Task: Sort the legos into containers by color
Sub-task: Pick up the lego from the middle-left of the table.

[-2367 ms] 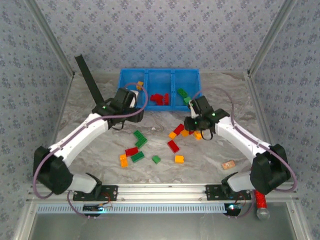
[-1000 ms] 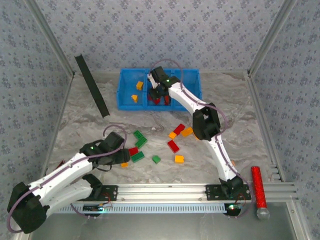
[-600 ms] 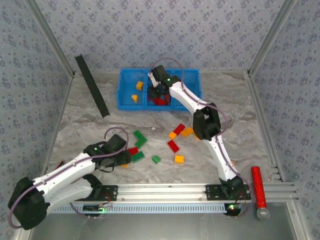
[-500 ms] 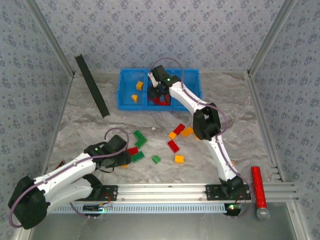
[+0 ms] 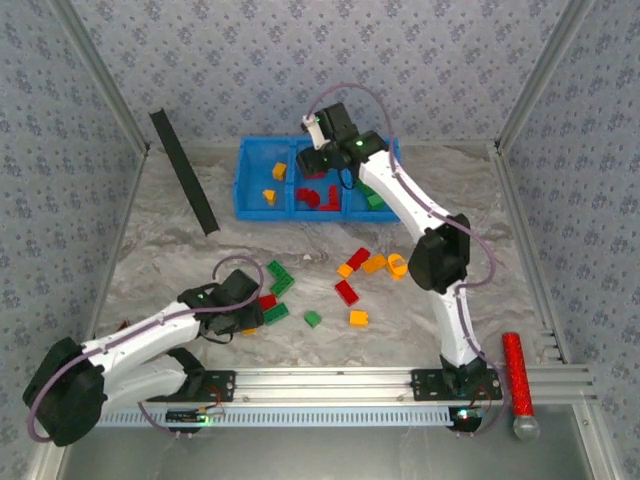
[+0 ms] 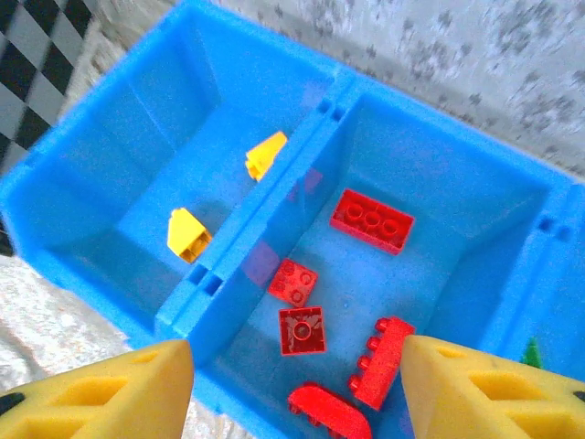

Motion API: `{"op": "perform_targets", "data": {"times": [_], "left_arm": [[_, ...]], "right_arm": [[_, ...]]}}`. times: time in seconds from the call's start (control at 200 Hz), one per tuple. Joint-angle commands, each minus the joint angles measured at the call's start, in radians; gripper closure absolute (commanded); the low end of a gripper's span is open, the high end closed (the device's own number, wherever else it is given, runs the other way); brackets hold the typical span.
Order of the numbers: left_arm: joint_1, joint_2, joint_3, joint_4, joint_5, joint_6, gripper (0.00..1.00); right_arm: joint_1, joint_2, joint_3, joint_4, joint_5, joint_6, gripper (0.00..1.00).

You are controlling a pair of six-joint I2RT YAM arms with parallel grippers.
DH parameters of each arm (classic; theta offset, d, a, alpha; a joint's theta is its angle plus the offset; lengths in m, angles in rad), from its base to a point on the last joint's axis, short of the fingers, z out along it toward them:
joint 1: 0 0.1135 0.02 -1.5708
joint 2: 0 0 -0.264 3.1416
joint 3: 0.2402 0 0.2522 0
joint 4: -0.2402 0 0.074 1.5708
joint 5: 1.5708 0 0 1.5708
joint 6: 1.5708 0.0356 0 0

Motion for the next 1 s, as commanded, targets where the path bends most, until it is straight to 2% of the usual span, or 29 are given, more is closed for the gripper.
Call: {"op": "perform_targets", "data": {"times": [0.0,0.23,0.385,0.515,0.66,0.815,0.995], "left_arm": [[-0.009,0.028,-0.013,0.034,0.003,-0.008,0.4],[-0.009,0.026,-0.021,0.017,-0.017,-0.009,0.65],[-0.009,0.017,0.013,-0.005,-0.014,0.018,0.78],[0.012,0.013,0.144,-0.077,-0.059,0.11,0.8],[0.091,0.057,0.326,-0.119,-0.08,0.26,0.81],[0.169,0.157,0.511,-0.095,-0.104,0.408,0.81],[0.239,0.294,0.653,0.067,-0.135,0.488,0.81]], "right_arm": [[-0.003,-0.101,-0.069,-0.01,0.018,-0.027,0.36],[0.0,-0.348,-0.33,0.038,0.064,-0.008,0.33],[-0.007,-0.525,-0.527,0.011,0.102,0.041,0.26],[-0.014,-0.674,-0.693,-0.024,0.114,0.09,0.23],[-0.013,-0.864,-0.88,-0.055,0.131,0.17,0.21],[-0.014,-1.056,-1.103,-0.083,0.113,0.28,0.2],[-0.032,-1.2,-1.334,-0.12,0.044,0.385,0.17]]}}
